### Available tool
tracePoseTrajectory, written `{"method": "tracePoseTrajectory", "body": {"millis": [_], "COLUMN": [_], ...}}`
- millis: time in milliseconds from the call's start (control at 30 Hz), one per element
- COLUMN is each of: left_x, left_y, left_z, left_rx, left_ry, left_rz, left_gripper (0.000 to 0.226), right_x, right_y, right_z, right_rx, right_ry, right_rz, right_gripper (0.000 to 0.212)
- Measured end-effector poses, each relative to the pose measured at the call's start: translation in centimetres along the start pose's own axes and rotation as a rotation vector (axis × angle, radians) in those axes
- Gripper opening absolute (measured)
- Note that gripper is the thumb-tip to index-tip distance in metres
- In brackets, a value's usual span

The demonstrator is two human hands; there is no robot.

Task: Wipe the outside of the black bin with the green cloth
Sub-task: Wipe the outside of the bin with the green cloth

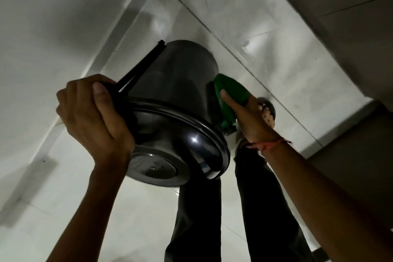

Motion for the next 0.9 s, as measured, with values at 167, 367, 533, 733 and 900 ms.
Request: {"method": "tracePoseTrajectory", "body": {"millis": [167, 367, 533, 733, 900], "left_x": [2.1, 1.6, 2.5, 1.8, 0.8], "left_y": [0.4, -0.2, -0.2, -0.7, -1.2], "left_z": [-1.2, -1.5, -2.9, -5.6, -6.6], "left_rx": [-0.017, -0.022, -0.029, 0.025, 0.004], "left_ry": [0.041, 0.016, 0.176, 0.21, 0.222], "left_rz": [-0.079, -0.082, -0.101, -0.099, -0.079], "left_gripper": [0.043, 0.041, 0.037, 0.038, 0.038], "right_x": [1.8, -0.8, 0.4, 2.2, 1.2], "right_y": [0.7, 1.1, 0.4, 0.0, 0.7], "right_z": [3.1, -0.5, -0.8, 5.7, 1.2], "right_rx": [0.084, -0.088, 0.013, 0.236, 0.241], "right_ry": [0.466, 0.209, 0.138, 0.537, 0.388], "right_rz": [0.348, 0.027, -0.034, 0.096, 0.016], "right_gripper": [0.054, 0.063, 0.05, 0.035, 0.042]}}
Point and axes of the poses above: each hand's wrist, its own z-axis towards the middle knuckle, its own y-axis out of the palm, x = y × z, the point moved 2 cm from there along z, towards the middle knuckle, and after that the axes turned 5 degrees about z, right-handed, at the moved point
